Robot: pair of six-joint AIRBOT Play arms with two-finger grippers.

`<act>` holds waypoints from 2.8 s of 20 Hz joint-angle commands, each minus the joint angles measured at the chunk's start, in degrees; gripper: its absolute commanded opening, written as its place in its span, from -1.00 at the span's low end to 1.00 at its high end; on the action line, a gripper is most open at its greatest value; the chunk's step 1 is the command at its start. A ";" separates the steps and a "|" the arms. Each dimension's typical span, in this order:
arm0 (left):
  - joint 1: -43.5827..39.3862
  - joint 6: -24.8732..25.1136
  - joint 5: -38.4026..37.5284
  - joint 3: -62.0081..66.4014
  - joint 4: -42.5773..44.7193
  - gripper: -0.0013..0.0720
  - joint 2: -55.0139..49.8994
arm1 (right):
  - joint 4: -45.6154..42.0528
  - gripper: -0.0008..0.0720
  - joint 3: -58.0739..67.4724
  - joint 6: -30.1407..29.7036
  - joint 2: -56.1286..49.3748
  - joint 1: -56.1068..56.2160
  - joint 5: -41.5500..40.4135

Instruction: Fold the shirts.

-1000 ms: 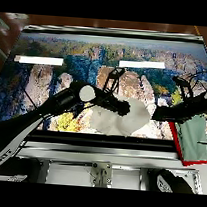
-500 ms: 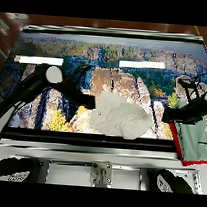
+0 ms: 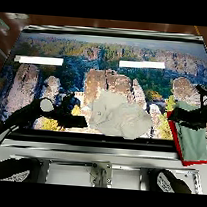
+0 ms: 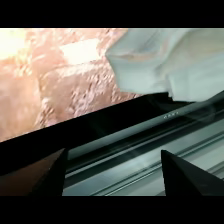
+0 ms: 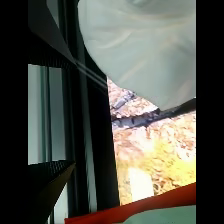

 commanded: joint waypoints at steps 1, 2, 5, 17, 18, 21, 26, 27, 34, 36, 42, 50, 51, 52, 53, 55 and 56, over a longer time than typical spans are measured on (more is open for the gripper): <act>-1.90 4.04 10.47 -2.64 -9.70 0.93 -3.91 | 3.41 0.90 -0.79 -0.22 -0.02 -2.19 -1.33; -2.43 5.66 11.56 -2.45 -12.52 0.93 -5.31 | 3.52 0.90 -0.79 -0.24 -0.02 -2.19 -1.33; -3.74 8.37 15.82 -2.05 -17.86 0.92 -8.72 | 3.72 0.90 -0.79 -0.22 -0.02 -2.19 -1.51; -4.37 9.75 13.29 2.67 -17.42 -0.88 -13.09 | 14.32 0.91 -13.27 -1.79 -0.02 2.54 -8.81; -3.93 10.21 12.61 2.67 -17.38 -0.88 -12.39 | 16.17 0.91 -14.99 -2.25 -0.02 5.11 -12.02; -2.67 10.51 12.09 2.67 -17.38 -0.88 -9.38 | 17.81 0.91 -16.63 -2.43 -0.22 13.62 -22.84; -1.27 10.56 12.13 2.67 -17.40 -0.88 -5.09 | 20.04 0.90 -16.61 -0.13 -9.55 23.67 -33.00; -1.11 10.64 12.24 2.67 -17.40 -0.88 -4.52 | 20.20 0.61 -16.61 -0.15 -11.76 24.61 -33.44; 5.01 13.70 12.17 9.20 -16.24 -0.88 2.43 | 12.11 -0.82 -5.62 -3.93 -7.78 25.00 -25.40; 7.82 13.73 12.11 16.13 -15.58 -0.88 7.21 | 8.90 -0.82 3.37 -7.96 -1.90 25.00 -23.26; 15.45 13.92 14.32 47.32 -15.43 -0.88 21.66 | 3.19 -0.82 35.76 -7.89 12.57 25.00 -31.17; 17.57 10.19 1.14 59.30 -8.00 -0.88 27.32 | 15.21 -0.82 48.96 -3.58 13.16 25.00 -13.64; 17.57 8.61 -3.34 59.28 -3.41 -0.88 27.30 | 13.55 -0.82 48.96 -2.36 12.63 25.00 -7.32; 17.57 6.73 -8.92 59.14 2.25 -0.88 27.30 | 10.95 -0.82 48.96 -1.36 12.00 25.00 -0.13; 17.57 4.66 -14.82 59.10 8.31 -0.88 27.30 | 8.96 -0.82 48.96 -0.83 11.08 25.00 7.26; 17.57 1.14 -25.81 57.07 19.63 -0.88 27.30 | 7.08 -0.82 47.67 2.56 8.26 25.00 21.53; 17.57 0.20 -29.59 54.64 22.86 -0.88 27.50 | 7.91 -0.82 44.96 5.35 7.28 25.09 21.99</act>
